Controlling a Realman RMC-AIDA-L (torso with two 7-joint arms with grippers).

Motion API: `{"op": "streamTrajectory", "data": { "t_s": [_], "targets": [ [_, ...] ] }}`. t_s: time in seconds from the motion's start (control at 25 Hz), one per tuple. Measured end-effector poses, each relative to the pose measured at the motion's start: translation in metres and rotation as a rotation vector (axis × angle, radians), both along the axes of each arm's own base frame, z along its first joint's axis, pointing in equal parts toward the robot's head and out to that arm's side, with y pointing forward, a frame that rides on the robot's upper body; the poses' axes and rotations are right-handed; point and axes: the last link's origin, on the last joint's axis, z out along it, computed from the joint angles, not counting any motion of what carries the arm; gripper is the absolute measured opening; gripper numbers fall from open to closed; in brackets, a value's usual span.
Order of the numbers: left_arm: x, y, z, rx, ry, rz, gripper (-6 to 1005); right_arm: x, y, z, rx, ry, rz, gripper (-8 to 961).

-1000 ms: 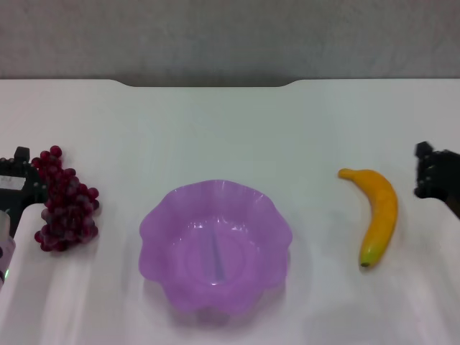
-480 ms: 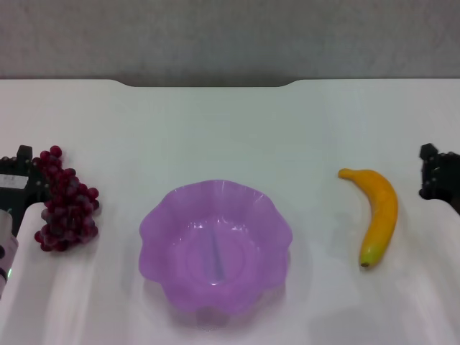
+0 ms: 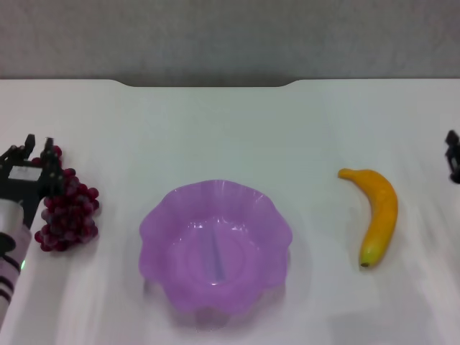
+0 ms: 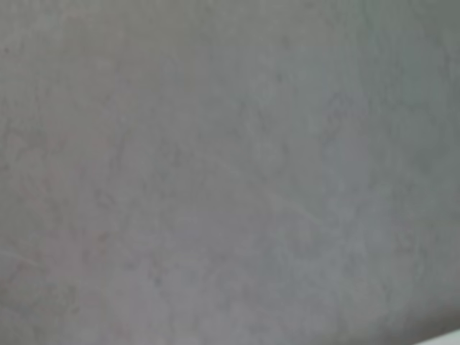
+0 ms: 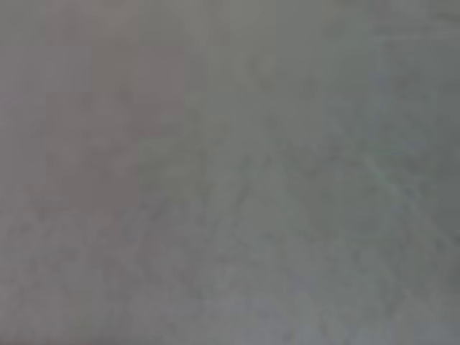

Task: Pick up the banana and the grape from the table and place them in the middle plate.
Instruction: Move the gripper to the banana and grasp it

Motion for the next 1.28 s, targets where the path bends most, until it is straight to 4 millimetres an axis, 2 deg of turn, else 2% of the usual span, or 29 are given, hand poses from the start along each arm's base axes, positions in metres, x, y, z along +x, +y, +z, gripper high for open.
{"op": "streamTrajectory", "data": {
  "t_s": [0.16,0.28,0.6,0.68,0.8,0.96,1.28],
  "targets": [
    [0.007,0.003,-0.003,-0.002,-0.036,-0.005,167,0.01,0.001,0.011,0.046,0.101,-0.063,382],
    [0.007,0.004,-0.007,-0.026,-0.034,0.004,219,0.011,0.001,0.011,0.038,0.113,-0.068,453],
    [0.011,0.003,-0.023,-0.12,-0.025,0.007,571,0.008,-0.001,0.003,-0.013,0.088,-0.051,643],
    [0.011,0.004,-0.026,-0.14,-0.034,0.028,657,0.01,0.0,-0.001,-0.04,0.099,-0.073,723],
    [0.009,0.006,-0.027,-0.147,-0.022,0.048,879,0.01,0.005,-0.008,-0.119,0.106,-0.105,842],
    [0.014,0.009,-0.026,-0.136,-0.023,0.057,880,0.008,0.009,-0.014,-0.2,0.1,-0.122,867],
    [0.017,0.015,-0.03,-0.17,-0.027,0.102,879,0.011,0.01,-0.011,-0.275,0.112,-0.124,880]
  ]
}}
